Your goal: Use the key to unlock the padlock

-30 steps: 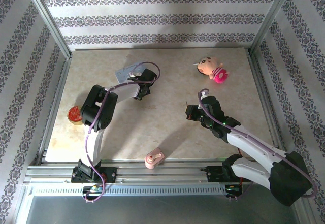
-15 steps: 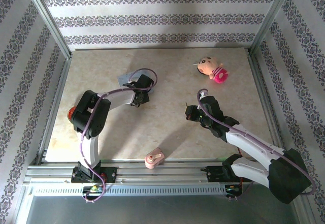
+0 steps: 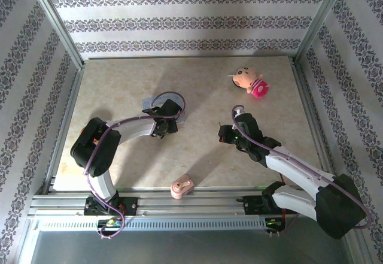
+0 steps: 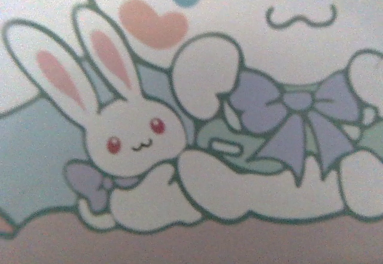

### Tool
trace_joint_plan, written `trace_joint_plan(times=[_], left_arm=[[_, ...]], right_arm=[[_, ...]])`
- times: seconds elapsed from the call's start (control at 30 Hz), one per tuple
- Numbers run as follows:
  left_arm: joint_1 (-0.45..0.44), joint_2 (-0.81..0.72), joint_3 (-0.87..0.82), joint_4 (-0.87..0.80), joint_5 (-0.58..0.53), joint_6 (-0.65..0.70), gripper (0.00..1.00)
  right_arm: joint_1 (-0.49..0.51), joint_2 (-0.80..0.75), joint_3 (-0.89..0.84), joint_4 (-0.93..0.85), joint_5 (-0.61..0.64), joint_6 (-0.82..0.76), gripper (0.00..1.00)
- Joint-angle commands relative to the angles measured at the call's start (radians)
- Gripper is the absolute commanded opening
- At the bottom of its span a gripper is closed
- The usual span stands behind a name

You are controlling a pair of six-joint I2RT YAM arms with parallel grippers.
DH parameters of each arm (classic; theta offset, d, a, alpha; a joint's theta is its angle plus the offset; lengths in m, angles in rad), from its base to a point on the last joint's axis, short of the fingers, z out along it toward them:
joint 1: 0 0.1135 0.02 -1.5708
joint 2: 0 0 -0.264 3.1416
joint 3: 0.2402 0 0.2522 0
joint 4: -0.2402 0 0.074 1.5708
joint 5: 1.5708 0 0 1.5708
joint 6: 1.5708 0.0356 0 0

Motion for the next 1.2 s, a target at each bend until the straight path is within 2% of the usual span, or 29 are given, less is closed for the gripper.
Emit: trace_joint_plan(times=[0.0, 0.27, 0.47, 0.77, 1.17], left_arm=[[-0.001, -0.004, 0.012, -0.014, -0.091, 0.019, 0.60], [-0.001, 0.044, 0.043, 0.042, -0.082, 0.060, 0.53], [-0.001, 0.046, 0.039, 0.046, -0.084, 0.054, 0.52], [-0.003, 0.056, 0.027, 0.056, -0.083, 0.054, 0.40], [-0.004, 0.077, 0.027, 0.056, -0.076, 0.065, 0.43]], right_arm=[[0.011, 0.008, -0.003, -0.004, 0.023, -0.009, 0.00], [0.011, 0.012, -0.003, -0.001, 0.025, -0.011, 0.00], [0.012, 0.012, -0.005, 0.006, 0.025, -0.008, 0.00], [0.013, 0.025, -0.005, 0.011, 0.022, -0.009, 0.00], [0.024, 0.051, -0.005, 0.031, 0.021, -0.009, 0.00]])
